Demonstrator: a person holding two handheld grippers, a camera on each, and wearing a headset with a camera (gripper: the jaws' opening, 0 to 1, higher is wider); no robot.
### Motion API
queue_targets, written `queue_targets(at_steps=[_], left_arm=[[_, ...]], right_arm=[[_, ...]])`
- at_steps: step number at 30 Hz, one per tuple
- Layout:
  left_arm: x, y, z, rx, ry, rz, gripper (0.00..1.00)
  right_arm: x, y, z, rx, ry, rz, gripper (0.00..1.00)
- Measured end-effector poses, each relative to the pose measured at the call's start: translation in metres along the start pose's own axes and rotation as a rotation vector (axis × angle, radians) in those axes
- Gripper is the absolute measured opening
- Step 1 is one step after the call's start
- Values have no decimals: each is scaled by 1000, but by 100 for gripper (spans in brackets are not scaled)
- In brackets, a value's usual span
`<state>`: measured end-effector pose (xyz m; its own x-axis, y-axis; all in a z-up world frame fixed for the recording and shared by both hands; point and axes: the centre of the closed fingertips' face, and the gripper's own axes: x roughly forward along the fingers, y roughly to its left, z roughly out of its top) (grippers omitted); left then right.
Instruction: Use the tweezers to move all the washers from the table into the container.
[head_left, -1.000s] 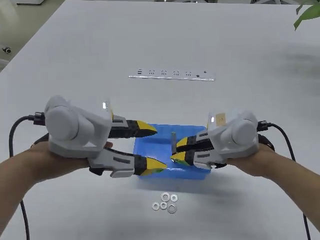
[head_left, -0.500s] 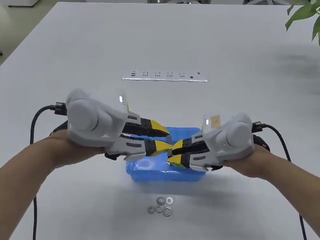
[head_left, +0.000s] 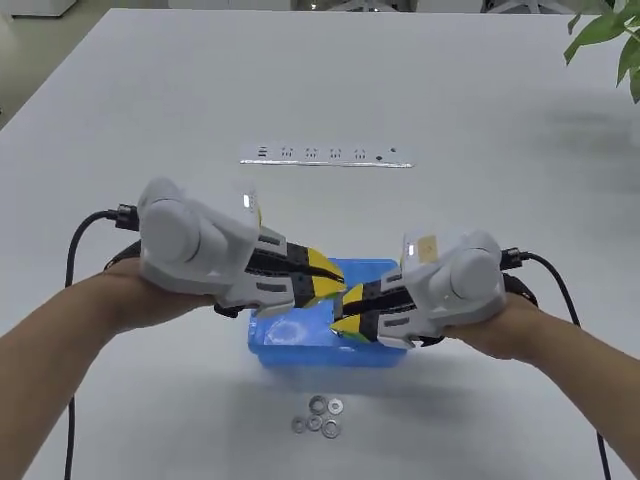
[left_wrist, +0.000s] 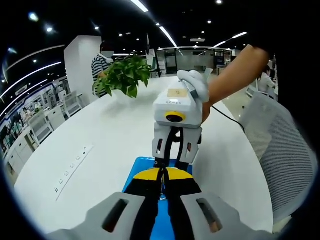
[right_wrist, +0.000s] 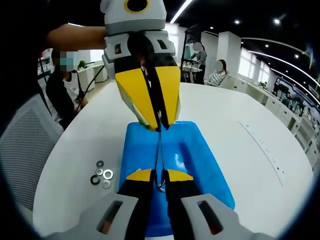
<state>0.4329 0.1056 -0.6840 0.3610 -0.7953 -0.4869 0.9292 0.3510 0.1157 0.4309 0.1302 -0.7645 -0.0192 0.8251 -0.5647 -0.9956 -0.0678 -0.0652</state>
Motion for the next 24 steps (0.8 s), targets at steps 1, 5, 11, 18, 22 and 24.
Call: queue_targets(at_steps=[1, 5, 11, 18, 22, 24], left_arm=[[0, -2, 1, 4, -2, -6, 7], [1, -3, 3, 8, 1, -3, 6], [-1, 0, 6, 0, -8, -1, 6], [-5, 2, 12, -3, -9, 0, 6], [-7, 0, 17, -5, -13, 0, 6], [-8, -1, 20, -5, -17, 1, 5]], right_arm=[[0, 0, 0, -2, 1, -3, 11], [0, -1, 0, -4, 3, -9, 12], [-2, -2, 6, -3, -8, -20, 12], [-7, -3, 13, 4, -25, -30, 13], [-12, -2, 18, 5, -33, -36, 16], [-14, -1, 21, 1, -32, -38, 18]])
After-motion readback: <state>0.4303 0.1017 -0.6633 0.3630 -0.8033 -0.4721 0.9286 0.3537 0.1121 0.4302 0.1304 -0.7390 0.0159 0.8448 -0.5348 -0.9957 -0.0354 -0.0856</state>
